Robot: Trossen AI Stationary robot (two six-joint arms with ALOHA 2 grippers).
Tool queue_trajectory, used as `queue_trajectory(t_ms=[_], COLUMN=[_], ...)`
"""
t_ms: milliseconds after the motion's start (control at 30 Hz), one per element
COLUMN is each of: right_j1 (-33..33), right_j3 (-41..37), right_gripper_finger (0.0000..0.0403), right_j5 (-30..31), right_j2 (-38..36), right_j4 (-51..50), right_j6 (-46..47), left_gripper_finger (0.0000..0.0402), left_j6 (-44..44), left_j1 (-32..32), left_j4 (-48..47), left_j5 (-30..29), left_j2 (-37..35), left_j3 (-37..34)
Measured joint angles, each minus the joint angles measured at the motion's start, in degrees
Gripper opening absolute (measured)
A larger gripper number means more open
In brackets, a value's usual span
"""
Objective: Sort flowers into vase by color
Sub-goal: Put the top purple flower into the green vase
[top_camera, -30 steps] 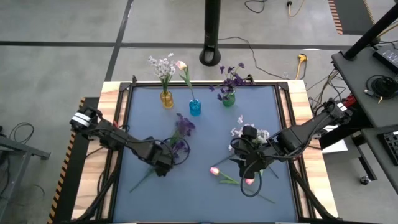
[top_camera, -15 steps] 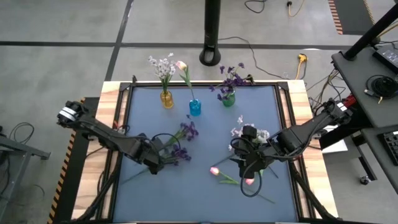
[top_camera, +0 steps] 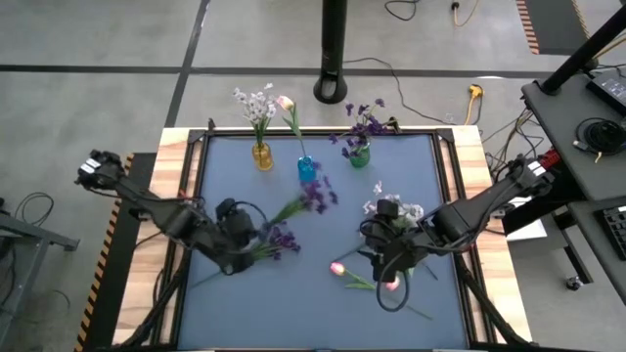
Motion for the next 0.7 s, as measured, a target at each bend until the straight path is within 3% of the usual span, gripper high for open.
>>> queue_trajectory(t_ms=[200,367,533,700], right_j1=[0.0,-0.5,-1.8,-3.6], right_j3=[-7.0,-17.3,-26.7,-29.6], right_gripper_finger=[0.0254,0.0255,0.0254,0.0255], right_j5=[3.3,4.2,3.6,-2.2], right_j2=[0.0,0.1,1.3,3.2], right_j4=[16.2,42.7,75.6,88.9], right_j6=[-6.2,-15.8,-25.7,-29.2], left_gripper_finger=[0.0003,0.0003,0.0003,0.0003], left_j6=[21.0,34.2,40.9,44.3], left_j1=[-1.7,-0.9,0.8,2.9], left_j4=[20.6,35.1,47.0,56.5], left_j5=[-4.8,-5.7,-5.7,-5.7], left_j2=[-0.4,2.5,7.5,13.3], left_j3=[-0.5,-2.3,-3.1,-3.2])
